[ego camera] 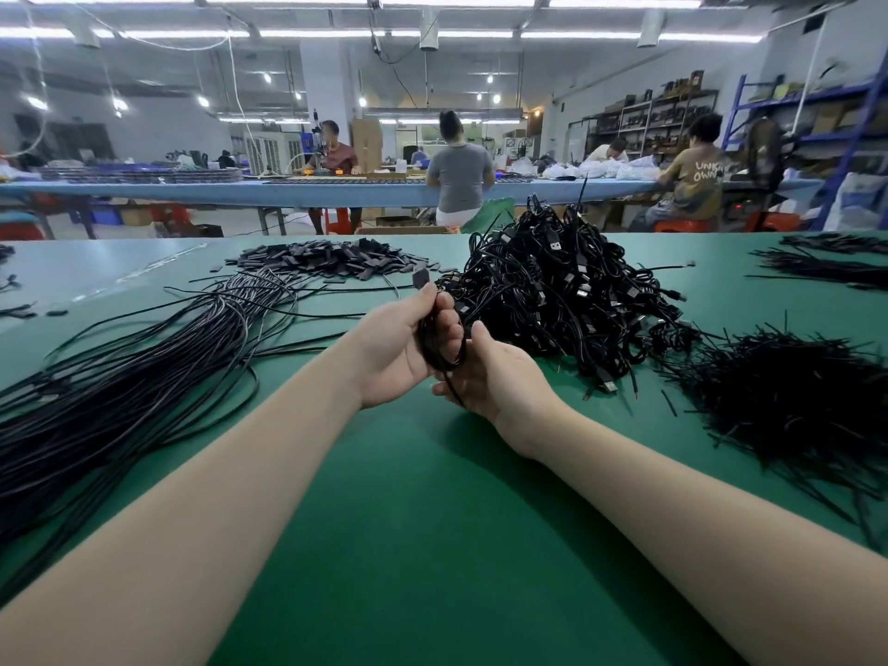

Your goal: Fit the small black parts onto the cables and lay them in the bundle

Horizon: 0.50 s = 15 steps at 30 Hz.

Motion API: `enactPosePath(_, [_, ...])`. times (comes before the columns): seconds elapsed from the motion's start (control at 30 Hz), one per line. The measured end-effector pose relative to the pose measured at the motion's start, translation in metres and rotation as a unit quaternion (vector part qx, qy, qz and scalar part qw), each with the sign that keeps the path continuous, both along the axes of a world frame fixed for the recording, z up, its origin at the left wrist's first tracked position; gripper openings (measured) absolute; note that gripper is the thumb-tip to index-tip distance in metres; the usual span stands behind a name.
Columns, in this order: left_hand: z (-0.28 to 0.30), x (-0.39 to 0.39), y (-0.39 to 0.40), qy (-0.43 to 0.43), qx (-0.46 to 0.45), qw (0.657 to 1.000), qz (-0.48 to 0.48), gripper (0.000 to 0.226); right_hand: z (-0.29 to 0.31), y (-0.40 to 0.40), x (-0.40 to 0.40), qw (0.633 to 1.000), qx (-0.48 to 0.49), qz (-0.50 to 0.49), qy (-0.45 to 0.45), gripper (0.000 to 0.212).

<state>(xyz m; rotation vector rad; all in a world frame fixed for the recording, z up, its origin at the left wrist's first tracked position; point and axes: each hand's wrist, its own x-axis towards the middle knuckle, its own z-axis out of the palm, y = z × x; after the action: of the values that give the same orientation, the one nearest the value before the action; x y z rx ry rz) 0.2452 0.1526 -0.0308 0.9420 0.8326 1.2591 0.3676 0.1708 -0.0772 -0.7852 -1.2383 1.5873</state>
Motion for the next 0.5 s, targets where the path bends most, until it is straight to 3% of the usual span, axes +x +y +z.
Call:
enactPosePath(0.17, [-0.010,-0.006,0.004,0.115,-0.012,0.991,0.074,0.032,-0.007,0.004,-0.001,0.997,0.046,-0.045,-0.052,0.022])
enactPosePath(0.33, [-0.012,-0.001,0.004,-0.034,-0.007,0.999,0.040,0.032,-0.005,-0.002,-0.006,0.977,0.141,-0.053,-0.150,0.033])
enactPosePath(0.43, [-0.013,0.003,0.002,-0.038,-0.009,0.999,0.027,0.032,-0.009,-0.008,-0.006,0.919,0.250,-0.090,-0.291,0.034])
enactPosePath(0.5, [-0.014,0.008,0.001,-0.024,-0.002,0.999,0.027,0.032,-0.010,-0.011,-0.006,0.896,0.278,-0.109,-0.327,0.030])
